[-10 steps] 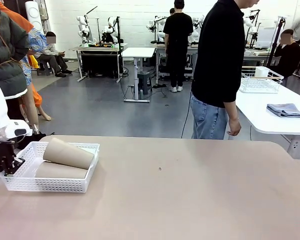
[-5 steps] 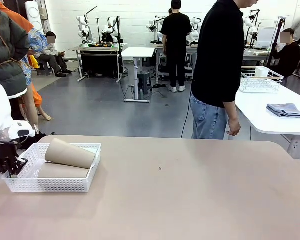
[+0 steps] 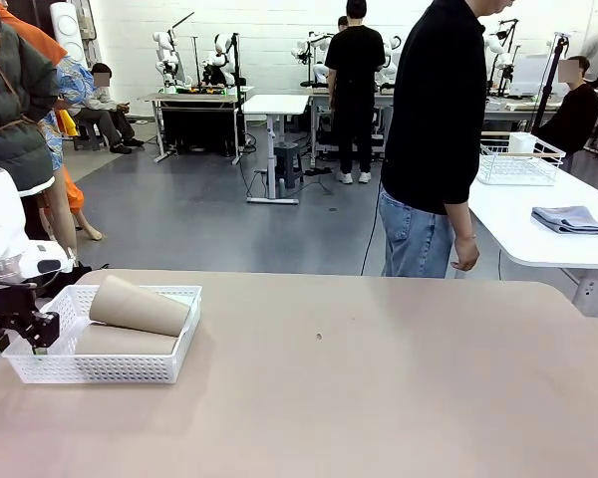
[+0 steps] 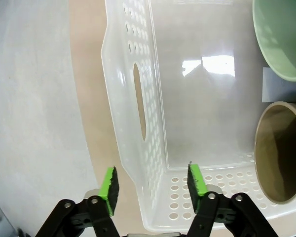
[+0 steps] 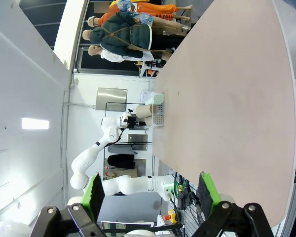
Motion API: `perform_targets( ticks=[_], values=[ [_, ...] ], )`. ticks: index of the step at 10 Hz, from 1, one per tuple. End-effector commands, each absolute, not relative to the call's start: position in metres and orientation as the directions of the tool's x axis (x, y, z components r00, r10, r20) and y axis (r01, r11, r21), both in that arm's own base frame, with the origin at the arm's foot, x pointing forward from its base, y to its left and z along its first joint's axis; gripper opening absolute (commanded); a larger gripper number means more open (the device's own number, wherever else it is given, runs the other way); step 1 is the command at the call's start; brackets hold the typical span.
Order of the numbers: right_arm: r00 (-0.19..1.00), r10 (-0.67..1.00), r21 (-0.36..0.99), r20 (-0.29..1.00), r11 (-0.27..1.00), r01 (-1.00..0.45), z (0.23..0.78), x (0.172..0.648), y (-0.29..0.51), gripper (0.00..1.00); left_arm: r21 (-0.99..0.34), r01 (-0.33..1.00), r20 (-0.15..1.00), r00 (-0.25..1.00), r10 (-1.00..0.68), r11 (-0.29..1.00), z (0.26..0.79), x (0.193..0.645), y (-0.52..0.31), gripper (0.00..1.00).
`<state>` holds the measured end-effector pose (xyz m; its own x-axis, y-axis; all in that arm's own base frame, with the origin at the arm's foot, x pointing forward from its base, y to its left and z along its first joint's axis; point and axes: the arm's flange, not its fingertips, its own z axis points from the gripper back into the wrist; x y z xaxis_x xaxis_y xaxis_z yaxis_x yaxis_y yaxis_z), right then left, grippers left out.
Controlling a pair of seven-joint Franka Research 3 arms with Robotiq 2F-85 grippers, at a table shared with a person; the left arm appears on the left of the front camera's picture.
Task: Clean and organize the cups into the basket.
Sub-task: Move the Organizing basket back to the left side of the table.
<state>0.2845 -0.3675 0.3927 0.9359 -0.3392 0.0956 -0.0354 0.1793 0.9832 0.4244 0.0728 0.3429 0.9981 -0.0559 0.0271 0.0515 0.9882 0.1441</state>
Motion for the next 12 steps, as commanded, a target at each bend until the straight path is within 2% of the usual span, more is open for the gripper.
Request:
perform_targets(
  ticks=[1, 6, 8, 12],
  values=[
    [0.933, -0.346, 0.982, 0.096, 0.187, -0.032, 0.392, 0.283, -0.364, 1.0, 0.162, 0.062, 0.045, 0.996, -0.07, 0.985, 0.339, 0.421, 0.075, 1.0],
    [0.933, -0.346, 0.982, 0.096, 0.187, -0.032, 0.392, 0.283, -0.364, 1.0, 0.169, 0.06, 0.063, 0.995, -0.071, 0.984, 0.347, 0.416, 0.072, 1.0],
    [0.933, -0.346, 0.982, 0.096, 0.187, -0.032, 0.392, 0.283, -0.364, 1.0, 0.179, -0.009, 0.088, 0.996, -0.007, 0.984, 0.363, 0.406, 0.072, 1.0],
    [0.933, -0.346, 0.982, 0.096, 0.187, -0.032, 0.392, 0.283, -0.364, 1.0, 0.223, -0.098, 0.329, 0.944, 0.019, 0.97, 0.449, 0.332, 0.057, 1.0]
  ],
)
